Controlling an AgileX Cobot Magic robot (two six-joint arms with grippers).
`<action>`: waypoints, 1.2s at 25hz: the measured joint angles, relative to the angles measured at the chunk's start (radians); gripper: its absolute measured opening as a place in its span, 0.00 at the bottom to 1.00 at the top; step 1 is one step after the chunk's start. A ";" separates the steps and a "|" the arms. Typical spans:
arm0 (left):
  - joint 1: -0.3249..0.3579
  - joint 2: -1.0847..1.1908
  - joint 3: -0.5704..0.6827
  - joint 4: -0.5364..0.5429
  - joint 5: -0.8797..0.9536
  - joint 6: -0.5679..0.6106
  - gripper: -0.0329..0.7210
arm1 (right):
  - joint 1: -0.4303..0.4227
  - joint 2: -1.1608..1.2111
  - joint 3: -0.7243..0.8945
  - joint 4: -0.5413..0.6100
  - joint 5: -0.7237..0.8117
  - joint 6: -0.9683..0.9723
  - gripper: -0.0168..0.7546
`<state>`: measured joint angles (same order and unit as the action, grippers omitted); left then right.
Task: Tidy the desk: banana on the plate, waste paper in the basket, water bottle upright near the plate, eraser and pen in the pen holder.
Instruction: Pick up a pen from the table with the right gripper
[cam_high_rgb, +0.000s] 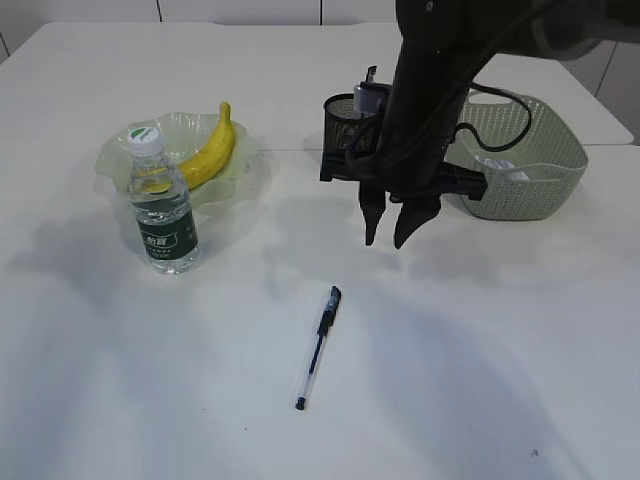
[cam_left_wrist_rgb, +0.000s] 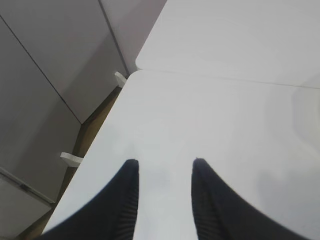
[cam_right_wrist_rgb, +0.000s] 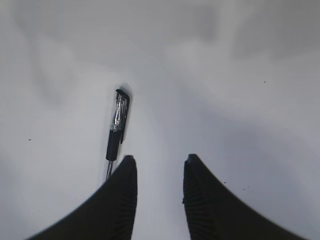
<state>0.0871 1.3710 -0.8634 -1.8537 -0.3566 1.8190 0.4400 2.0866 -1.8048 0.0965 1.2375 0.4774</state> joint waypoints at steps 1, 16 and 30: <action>0.000 0.000 0.000 0.000 0.000 -0.003 0.37 | 0.000 0.013 0.000 0.003 -0.003 0.015 0.33; 0.000 0.000 0.000 0.002 0.002 -0.009 0.37 | 0.000 0.152 0.000 0.131 -0.034 0.093 0.33; 0.000 0.000 0.000 0.002 0.010 -0.009 0.37 | 0.025 0.183 0.000 0.210 -0.118 0.190 0.36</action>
<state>0.0871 1.3710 -0.8634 -1.8520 -0.3467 1.8105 0.4648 2.2696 -1.8048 0.3061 1.1193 0.6674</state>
